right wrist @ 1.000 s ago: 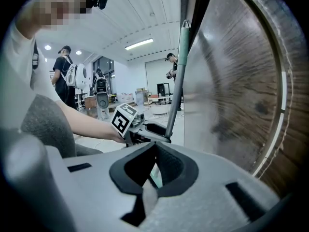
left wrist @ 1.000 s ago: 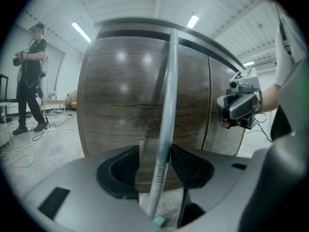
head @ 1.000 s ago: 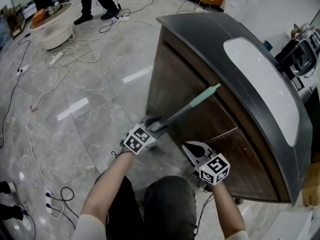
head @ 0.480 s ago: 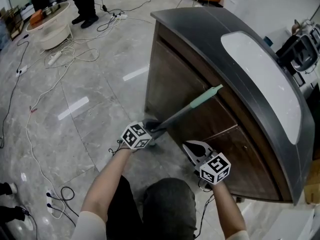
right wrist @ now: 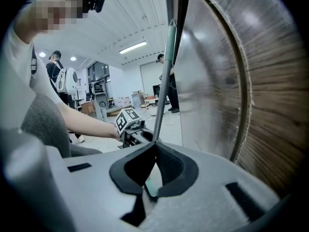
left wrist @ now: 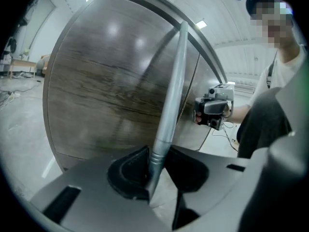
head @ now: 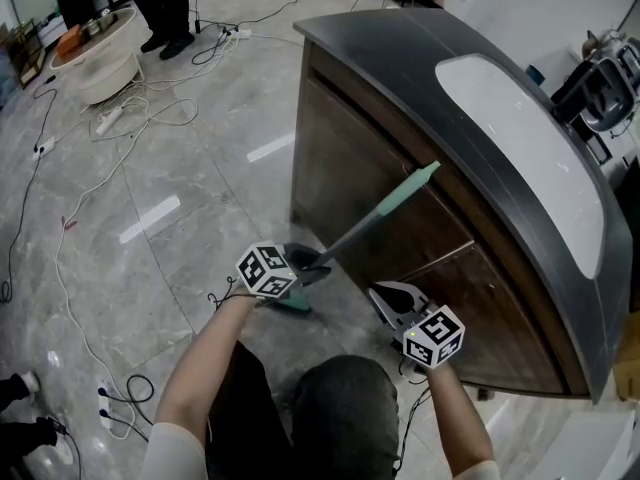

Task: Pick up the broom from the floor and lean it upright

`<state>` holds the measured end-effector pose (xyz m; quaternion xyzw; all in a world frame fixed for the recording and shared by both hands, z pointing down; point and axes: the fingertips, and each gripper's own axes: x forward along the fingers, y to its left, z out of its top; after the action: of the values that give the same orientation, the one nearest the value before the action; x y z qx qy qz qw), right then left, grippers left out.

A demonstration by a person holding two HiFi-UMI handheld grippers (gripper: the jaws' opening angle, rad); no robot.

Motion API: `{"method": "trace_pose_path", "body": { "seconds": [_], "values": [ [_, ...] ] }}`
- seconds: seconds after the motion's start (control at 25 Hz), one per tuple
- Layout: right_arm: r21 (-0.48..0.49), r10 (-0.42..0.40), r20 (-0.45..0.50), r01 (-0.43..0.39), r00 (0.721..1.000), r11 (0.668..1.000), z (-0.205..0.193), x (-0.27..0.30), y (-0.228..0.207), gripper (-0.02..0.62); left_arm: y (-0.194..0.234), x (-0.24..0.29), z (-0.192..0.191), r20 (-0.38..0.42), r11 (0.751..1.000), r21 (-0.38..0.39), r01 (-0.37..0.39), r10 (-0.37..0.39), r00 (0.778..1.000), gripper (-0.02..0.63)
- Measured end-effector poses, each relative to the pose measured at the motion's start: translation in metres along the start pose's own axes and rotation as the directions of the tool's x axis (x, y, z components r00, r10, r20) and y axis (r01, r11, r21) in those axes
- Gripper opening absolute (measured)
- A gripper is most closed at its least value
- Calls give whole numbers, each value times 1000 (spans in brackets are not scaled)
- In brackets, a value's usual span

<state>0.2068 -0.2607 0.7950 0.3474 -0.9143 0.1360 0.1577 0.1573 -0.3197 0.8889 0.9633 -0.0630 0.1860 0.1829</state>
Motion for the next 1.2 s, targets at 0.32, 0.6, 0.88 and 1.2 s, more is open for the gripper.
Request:
{"method": "trace_pose_path", "body": {
  "seconds": [0.32,0.6,0.88,1.2],
  "values": [
    [21,5,23,-5,1000,1000,6,-2,7,0,-36,-3,-19,-89,992,-43,121,-124,988,86],
    [16,16,20,-16,1000,1000,8,3,18,0,-41,-4,-32,-106,994,-50,100,-105,989,84],
    [28,-2,21,1,1000,1000,0,-1,15,0,-22,-1,-30,-67,1000,-13,12,-13,998,127],
    [48,-8,24,7,1000,999,-5,-4,14,0,-25,0,-34,-80,1000,12,10,-9,997,195]
  ]
}}
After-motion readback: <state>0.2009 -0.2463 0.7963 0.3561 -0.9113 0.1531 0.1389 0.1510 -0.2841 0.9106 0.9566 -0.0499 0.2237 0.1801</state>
